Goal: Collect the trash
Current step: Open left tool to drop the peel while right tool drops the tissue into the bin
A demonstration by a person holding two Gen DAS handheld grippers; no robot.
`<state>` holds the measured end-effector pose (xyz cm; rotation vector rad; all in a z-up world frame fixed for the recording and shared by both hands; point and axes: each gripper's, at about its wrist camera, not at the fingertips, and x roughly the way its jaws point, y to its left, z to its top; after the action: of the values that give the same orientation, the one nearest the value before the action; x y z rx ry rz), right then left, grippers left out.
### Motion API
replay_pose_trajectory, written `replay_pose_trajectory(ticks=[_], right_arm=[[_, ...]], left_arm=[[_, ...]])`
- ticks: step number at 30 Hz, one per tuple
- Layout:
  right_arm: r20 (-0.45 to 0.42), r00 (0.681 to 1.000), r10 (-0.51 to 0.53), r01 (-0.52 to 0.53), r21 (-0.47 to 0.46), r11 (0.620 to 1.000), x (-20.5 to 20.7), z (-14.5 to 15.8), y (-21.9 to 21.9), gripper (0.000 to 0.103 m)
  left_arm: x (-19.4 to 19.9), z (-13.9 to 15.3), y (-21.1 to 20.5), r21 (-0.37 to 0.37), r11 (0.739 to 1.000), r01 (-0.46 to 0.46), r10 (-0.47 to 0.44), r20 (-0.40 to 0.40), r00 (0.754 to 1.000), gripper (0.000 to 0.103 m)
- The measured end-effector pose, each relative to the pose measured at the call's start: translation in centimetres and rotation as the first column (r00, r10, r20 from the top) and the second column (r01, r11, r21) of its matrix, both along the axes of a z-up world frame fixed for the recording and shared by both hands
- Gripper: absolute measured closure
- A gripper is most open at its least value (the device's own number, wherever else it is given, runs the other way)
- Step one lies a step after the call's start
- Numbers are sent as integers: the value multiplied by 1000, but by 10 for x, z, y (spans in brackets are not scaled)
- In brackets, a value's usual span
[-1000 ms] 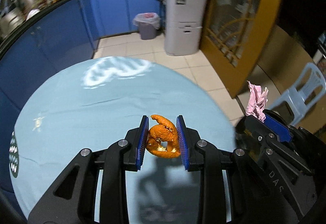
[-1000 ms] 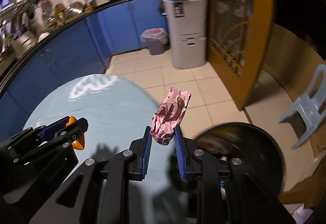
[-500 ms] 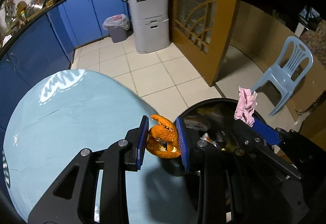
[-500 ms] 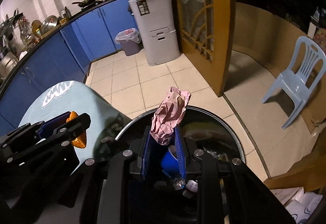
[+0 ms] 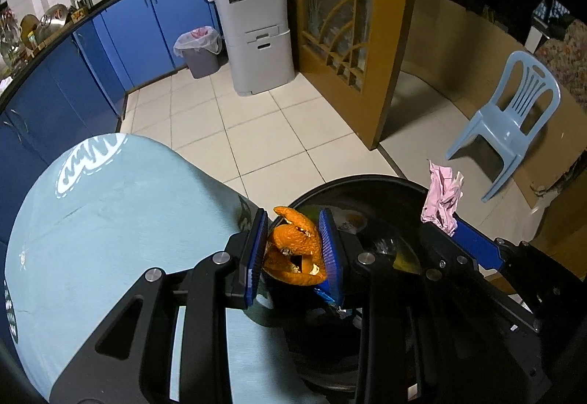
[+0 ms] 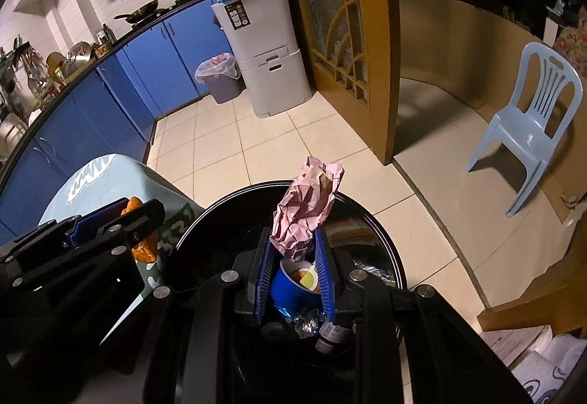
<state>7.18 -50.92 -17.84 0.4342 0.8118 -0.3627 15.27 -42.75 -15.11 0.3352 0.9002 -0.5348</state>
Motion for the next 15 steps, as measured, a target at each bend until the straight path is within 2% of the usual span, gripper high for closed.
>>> replay_pose_trajectory(ticks=[2, 3, 5, 10, 13, 14, 15], right_arm=[[-2, 1000, -2, 2, 4, 1000, -1, -1, -2, 80], [-3, 1000, -10, 11, 2, 1000, -2, -1, -3, 78], [-4, 1000, -24, 24, 18, 1000, -4, -3, -10, 78], [-20, 1000, -19, 19, 30, 999, -3, -7, -12, 78], [-28, 999, -16, 17, 22, 1000, -2, -8, -10, 78], [-27, 999, -18, 18, 21, 1000, -2, -8, -10, 70], [-26, 1000, -17, 18, 24, 1000, -2, -9, -10, 35]], left_arm=[[0, 0, -1, 7, 1000, -22, 22, 9, 1000, 45], [0, 0, 0, 10, 999, -37, 37, 21, 999, 39], [3, 2, 4, -25, 999, -48, 49, 17, 999, 18], [-1, 7, 1, -28, 999, -30, 32, 50, 998, 5], [-5, 9, 1, -28, 999, -26, 28, 66, 997, 4], [-4, 9, 0, -25, 999, -28, 29, 66, 997, 4], [-4, 8, 1, -25, 999, -31, 32, 65, 997, 4]])
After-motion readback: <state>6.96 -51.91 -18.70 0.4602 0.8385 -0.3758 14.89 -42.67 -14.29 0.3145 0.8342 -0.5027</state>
